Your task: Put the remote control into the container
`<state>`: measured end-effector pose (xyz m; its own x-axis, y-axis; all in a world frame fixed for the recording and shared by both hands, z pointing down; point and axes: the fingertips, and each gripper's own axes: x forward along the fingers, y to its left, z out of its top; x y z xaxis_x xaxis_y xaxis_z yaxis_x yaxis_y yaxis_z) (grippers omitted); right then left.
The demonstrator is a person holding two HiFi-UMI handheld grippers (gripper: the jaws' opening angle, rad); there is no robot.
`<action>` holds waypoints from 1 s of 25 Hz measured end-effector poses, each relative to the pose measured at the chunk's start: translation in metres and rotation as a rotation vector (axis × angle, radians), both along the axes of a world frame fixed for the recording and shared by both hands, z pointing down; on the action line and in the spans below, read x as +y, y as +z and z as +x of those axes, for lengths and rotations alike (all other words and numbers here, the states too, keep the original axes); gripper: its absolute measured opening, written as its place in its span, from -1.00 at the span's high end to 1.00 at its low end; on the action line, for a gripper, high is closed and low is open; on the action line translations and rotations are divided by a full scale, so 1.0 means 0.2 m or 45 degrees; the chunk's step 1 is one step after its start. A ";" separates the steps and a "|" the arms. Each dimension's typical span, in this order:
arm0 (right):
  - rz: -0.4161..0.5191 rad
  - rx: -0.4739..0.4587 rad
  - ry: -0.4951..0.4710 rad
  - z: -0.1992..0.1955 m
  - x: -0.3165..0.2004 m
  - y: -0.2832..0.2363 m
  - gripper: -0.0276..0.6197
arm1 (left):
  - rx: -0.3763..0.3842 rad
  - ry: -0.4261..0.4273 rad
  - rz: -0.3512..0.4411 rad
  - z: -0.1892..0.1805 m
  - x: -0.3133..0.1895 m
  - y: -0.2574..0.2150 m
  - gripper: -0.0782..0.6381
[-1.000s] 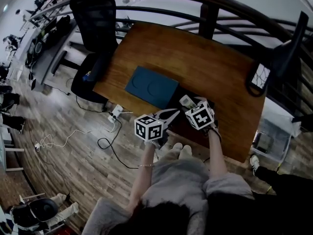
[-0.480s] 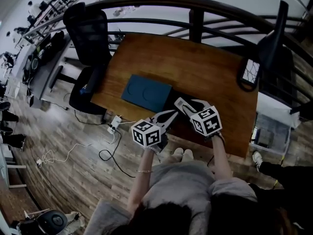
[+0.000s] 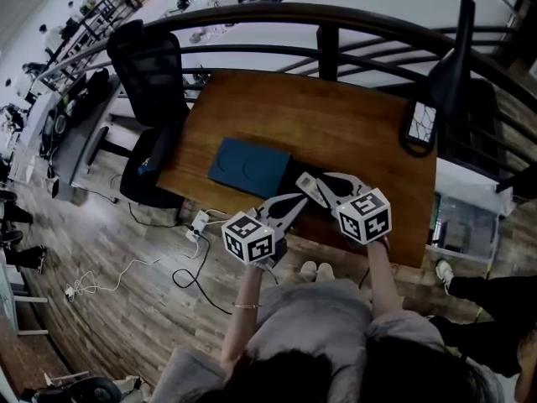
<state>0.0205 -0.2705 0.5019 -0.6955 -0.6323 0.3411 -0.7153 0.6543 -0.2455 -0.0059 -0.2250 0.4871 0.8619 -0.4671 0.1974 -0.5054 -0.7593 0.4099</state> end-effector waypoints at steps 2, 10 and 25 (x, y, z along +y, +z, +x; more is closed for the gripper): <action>0.035 -0.040 0.000 0.00 0.01 -0.07 0.80 | -0.016 0.015 0.039 0.01 0.01 -0.04 0.77; 0.148 -0.116 0.000 0.03 0.05 -0.24 0.82 | -0.043 0.057 0.168 0.06 0.05 -0.19 0.77; 0.282 -0.189 -0.050 0.08 0.11 -0.42 0.82 | 0.012 0.083 0.254 0.10 0.11 -0.30 0.77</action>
